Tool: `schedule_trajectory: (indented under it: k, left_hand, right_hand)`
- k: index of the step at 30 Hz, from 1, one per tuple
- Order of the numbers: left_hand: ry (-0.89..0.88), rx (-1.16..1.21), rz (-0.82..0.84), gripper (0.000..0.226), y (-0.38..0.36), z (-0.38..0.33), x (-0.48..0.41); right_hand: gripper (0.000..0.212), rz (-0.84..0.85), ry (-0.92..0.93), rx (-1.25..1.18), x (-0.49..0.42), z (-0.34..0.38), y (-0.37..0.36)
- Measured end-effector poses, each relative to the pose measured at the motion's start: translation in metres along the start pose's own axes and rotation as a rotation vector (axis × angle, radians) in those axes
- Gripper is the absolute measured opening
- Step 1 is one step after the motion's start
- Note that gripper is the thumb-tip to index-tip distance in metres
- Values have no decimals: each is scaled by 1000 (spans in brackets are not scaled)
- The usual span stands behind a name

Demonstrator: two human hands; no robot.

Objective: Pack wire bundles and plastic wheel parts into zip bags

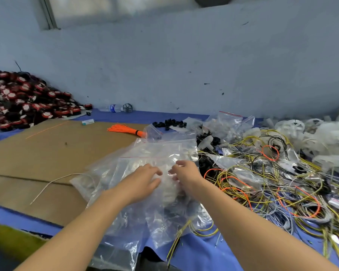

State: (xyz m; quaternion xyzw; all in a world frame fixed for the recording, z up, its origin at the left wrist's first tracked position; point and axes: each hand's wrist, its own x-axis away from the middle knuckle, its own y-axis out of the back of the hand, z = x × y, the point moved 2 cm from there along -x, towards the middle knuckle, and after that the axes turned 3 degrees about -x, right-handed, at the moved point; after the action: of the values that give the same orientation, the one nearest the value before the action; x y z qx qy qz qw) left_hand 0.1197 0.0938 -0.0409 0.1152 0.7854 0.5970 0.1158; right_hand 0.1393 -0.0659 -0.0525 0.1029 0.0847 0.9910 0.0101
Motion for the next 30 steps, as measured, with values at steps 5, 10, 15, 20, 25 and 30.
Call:
schedule_trajectory:
  k: [5, 10, 15, 20, 25, 30]
  left_hand:
    - [-160, -51, -80, 54, -17, -30, 3]
    - [-105, -243, -51, 51, -44, -35, -3]
    - [-21, -203, -59, 51, -46, -25, -4]
    - [38, -257, -94, 49, -42, -14, -2]
    - [-27, -176, -202, 43, -30, -19, 7]
    - [-459, -97, -159, 44, -33, -59, 45]
  right_hand:
    - [40, -346, 251, 464, 0, -1, 28]
    - [46, -273, -38, 430, -15, -4, 49]
    - [32, -251, 36, 334, -20, 0, 49]
    - [36, -236, 178, 407, -8, 3, 57]
    - [26, 9, 136, 101, 4, 8, 59]
    - [31, 171, 7, -8, 19, 4, 60]
